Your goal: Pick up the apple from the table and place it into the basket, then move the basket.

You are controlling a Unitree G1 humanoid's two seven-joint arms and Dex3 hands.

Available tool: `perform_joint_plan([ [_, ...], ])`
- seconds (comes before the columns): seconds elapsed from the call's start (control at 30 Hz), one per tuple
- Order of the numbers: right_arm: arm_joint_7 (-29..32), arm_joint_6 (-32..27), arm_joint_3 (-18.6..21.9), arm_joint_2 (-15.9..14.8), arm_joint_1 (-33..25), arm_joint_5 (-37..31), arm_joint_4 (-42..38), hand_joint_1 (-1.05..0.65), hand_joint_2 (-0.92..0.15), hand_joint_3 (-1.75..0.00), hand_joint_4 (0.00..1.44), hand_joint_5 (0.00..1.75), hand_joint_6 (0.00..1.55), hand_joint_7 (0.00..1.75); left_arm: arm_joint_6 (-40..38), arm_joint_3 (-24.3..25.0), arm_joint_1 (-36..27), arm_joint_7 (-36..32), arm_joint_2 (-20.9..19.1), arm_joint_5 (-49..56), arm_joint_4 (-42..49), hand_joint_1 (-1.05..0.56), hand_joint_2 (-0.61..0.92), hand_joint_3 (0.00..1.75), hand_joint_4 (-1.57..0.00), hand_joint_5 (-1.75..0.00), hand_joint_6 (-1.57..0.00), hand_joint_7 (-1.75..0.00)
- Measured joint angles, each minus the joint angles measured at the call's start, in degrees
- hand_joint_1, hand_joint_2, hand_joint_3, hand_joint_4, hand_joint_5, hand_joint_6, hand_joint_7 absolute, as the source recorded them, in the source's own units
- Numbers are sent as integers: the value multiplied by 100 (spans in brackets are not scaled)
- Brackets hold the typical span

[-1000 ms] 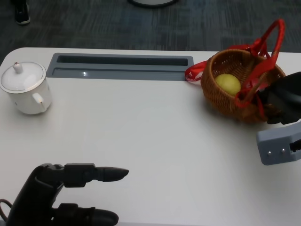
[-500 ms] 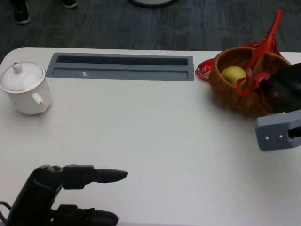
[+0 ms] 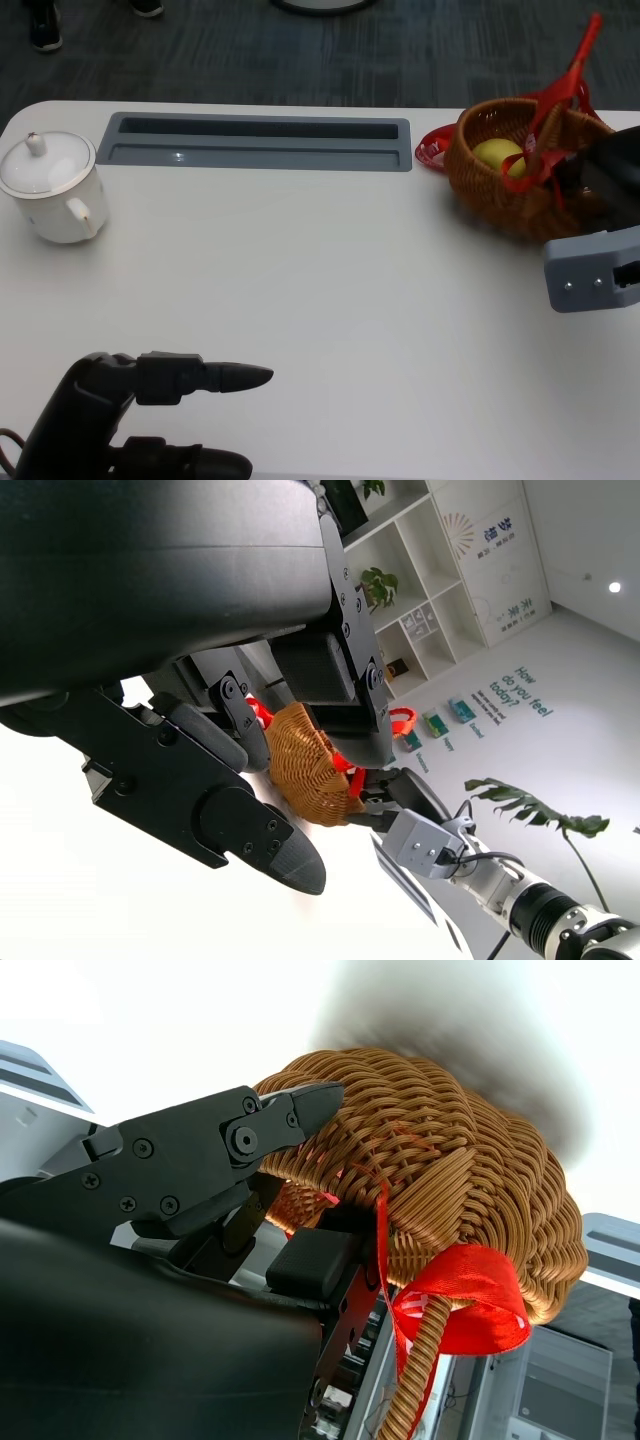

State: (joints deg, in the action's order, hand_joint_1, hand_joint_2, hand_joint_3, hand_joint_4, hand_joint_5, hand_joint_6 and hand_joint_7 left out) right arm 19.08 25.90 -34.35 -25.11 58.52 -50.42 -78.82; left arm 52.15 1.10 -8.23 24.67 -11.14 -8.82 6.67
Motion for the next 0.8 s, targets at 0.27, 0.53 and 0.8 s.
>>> perform_joint_plan([
  [0.27, 108, 352, 149, -24, -4, 175, 4, -53, -80, 0, 92, 0, 77, 0, 1, -4, 35, 0, 1, 0, 3, -39, 71, 0, -112, 0, -105, 0],
  [0.53, 459, 898, 279, -135, -105, 383, 98, -68, -77, 0, 80, 0, 67, 0, 11, -27, 59, 1, 1, -9, 33, -39, 71, 0, -112, 0, -105, 0],
  [0.8, 544, 1136, 439, -378, -134, 523, 154, -77, -77, -1, 68, 0, 57, 0, 43, -41, 81, 1, 0, -21, 103, -39, 71, 0, -113, 0, -105, 0],
])
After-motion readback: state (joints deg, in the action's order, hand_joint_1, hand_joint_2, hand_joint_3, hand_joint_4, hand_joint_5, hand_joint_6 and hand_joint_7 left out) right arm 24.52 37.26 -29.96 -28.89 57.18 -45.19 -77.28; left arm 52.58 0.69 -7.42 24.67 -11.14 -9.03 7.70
